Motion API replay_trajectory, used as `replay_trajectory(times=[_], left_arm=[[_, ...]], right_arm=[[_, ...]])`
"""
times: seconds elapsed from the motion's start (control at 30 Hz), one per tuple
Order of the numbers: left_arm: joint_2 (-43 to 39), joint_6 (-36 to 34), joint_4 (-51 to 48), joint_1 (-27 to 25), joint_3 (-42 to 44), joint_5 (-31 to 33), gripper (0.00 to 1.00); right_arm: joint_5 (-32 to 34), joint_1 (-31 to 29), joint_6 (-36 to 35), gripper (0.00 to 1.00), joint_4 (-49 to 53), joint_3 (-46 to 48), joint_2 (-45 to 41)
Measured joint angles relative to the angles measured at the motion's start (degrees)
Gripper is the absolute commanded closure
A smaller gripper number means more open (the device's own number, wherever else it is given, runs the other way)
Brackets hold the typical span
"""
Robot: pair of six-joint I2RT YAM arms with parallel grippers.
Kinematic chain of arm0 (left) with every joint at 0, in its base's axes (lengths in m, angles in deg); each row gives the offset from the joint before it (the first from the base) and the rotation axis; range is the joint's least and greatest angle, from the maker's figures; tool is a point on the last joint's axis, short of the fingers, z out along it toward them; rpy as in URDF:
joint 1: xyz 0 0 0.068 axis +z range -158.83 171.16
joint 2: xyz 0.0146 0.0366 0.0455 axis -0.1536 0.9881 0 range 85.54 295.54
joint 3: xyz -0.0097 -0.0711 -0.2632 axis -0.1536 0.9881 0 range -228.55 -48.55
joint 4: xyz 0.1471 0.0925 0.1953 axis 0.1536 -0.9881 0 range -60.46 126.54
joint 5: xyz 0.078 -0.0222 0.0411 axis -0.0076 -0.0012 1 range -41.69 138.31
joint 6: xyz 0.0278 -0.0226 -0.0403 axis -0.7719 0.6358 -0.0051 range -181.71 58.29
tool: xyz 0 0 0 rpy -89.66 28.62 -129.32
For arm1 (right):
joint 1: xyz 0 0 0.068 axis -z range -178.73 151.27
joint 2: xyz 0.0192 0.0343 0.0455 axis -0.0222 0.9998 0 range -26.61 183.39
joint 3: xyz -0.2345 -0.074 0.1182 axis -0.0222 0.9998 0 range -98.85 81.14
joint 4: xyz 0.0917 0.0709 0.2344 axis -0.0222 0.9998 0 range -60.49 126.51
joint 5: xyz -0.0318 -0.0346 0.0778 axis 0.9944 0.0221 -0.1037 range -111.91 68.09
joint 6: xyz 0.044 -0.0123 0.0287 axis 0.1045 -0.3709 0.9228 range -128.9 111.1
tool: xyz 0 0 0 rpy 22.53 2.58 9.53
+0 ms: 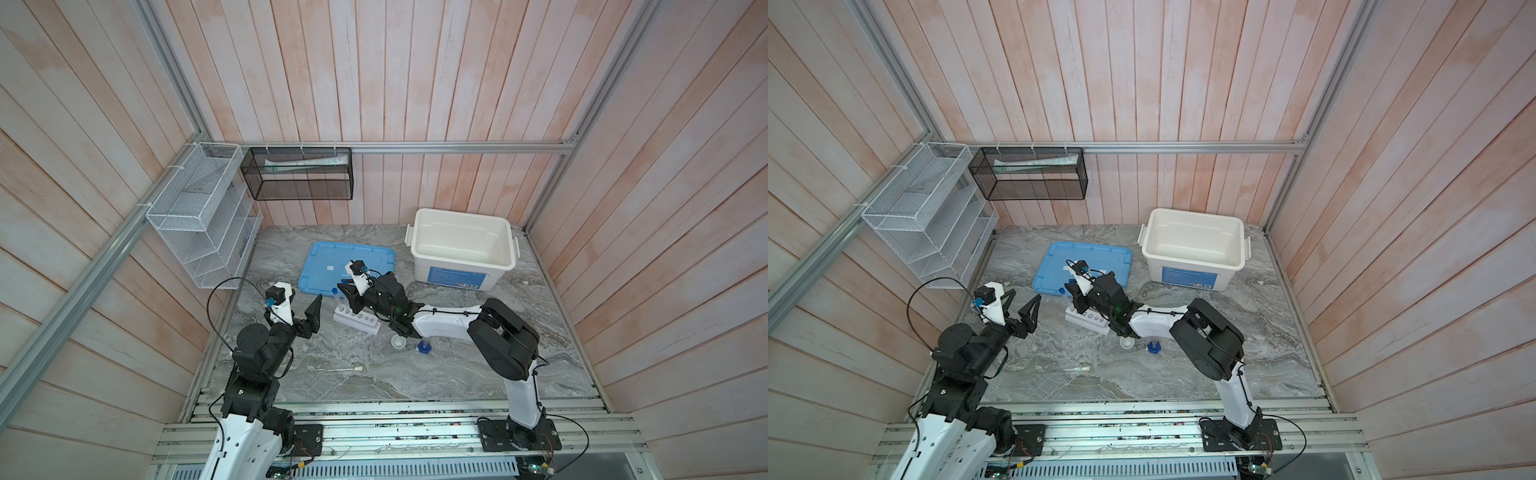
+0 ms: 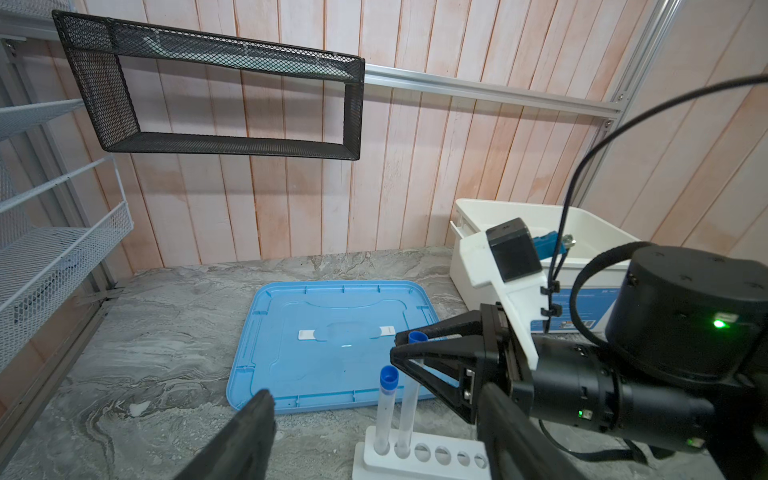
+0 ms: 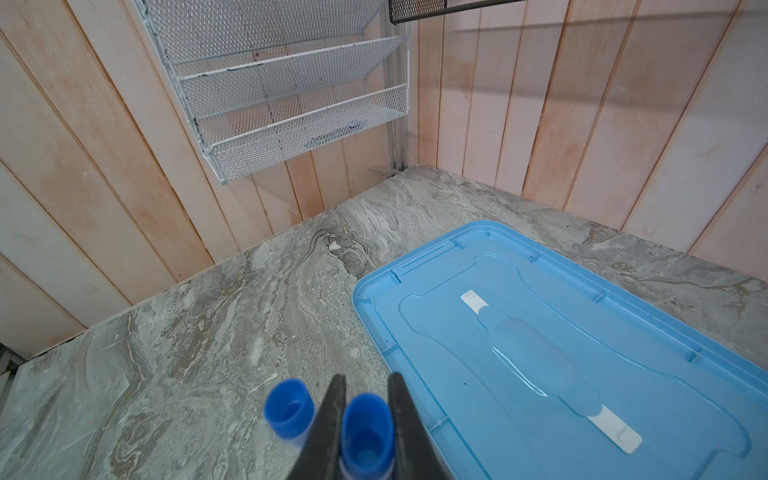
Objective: Organize the chemistry lab equipment
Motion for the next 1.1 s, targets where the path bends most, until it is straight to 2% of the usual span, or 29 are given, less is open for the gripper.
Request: replay_trajectory(times=[0.57,0.93,1.1], left_arm=[[0.3,-0.4,0.0,0.0,0.0,-0.2,0.21],[0.3,-1.5,0.2,0.0,0.0,-1.6,0.21],[0.7,-2.7,0.4,0.0,0.0,-2.3,0.25]], right_arm=[[2.7,-0.4,-1.1,0.89,-7.1,4.3,1.0],[2.7,-0.4,-1.1,0.61,-7.6,4.6,1.1],[2.7,-0.4,-0.9,0.53,-7.5,5.5,0.5]])
